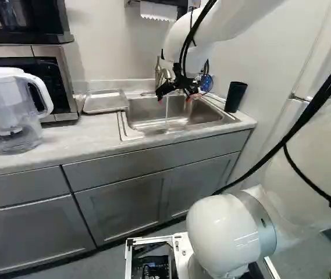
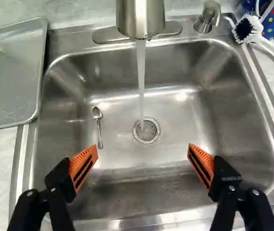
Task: Rinse the cup and place it in the tray
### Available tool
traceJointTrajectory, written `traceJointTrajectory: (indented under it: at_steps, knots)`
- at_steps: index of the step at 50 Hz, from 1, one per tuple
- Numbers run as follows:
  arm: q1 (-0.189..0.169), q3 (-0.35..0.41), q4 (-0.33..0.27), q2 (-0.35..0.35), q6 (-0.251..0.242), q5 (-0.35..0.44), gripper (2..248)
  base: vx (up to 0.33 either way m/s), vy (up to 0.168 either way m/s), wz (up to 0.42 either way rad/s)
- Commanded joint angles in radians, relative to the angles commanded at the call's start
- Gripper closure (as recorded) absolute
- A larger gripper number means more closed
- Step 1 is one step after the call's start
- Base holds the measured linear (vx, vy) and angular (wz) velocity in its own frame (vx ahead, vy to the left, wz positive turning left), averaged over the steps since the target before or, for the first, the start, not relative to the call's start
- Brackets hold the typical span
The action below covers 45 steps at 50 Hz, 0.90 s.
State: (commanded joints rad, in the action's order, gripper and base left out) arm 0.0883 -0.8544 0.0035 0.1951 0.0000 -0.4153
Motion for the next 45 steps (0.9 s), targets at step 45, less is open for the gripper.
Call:
traceJointTrajectory:
  at_steps: [45]
  knots:
    - [-0.073, 0.025, 0.062, 0.029, 0.000, 0.093, 3, 0.000, 0.000, 0.000]
